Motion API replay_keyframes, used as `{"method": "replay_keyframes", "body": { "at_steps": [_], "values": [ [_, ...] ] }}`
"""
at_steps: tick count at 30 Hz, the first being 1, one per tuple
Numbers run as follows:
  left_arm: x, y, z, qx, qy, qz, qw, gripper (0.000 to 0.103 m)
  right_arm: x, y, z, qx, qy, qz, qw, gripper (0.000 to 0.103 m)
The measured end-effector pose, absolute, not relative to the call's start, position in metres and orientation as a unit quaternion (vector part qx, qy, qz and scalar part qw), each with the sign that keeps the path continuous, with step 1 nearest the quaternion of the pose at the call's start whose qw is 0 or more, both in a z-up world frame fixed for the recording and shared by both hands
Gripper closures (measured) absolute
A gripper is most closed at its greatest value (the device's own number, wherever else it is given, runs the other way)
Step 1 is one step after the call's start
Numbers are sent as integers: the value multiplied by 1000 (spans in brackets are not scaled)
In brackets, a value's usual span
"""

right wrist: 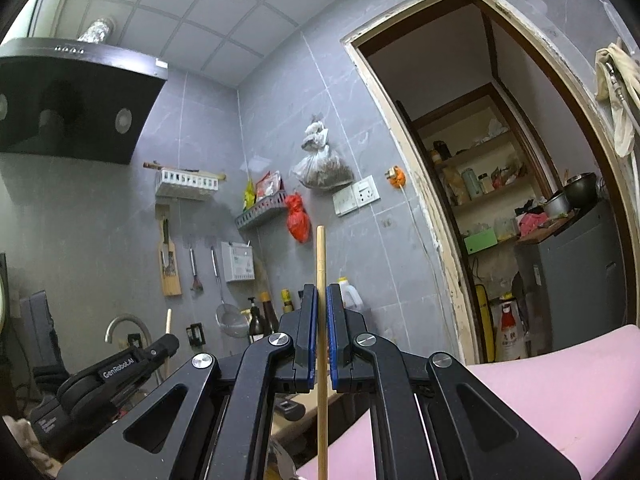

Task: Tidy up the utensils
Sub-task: 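Carry both chopsticks up over the white basket with both tools, then drop the chopsticks into the basket by opening both tools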

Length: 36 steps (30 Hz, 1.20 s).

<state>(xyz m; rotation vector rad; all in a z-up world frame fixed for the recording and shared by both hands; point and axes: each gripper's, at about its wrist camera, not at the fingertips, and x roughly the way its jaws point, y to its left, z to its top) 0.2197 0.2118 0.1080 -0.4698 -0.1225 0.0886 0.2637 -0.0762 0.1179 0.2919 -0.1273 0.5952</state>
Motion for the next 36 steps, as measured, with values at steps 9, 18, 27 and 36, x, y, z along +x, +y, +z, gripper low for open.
{"method": "replay_keyframes", "body": {
  "at_steps": [9, 18, 27, 36],
  "values": [
    [210, 184, 98, -153, -22, 14, 988, 101, 252, -66, 110, 85, -36, 300, 950, 100],
    [210, 159, 82, -106, 69, -28, 992, 100, 245, -71, 98, 55, 25, 291, 955, 87],
    [190, 153, 82, -116, 105, -47, 987, 70, 221, -92, 109, 74, 42, 270, 959, 36],
    [149, 141, 92, -116, 133, -56, 983, 33, 175, -125, 119, 66, 61, 216, 972, 6]
  ]
}}
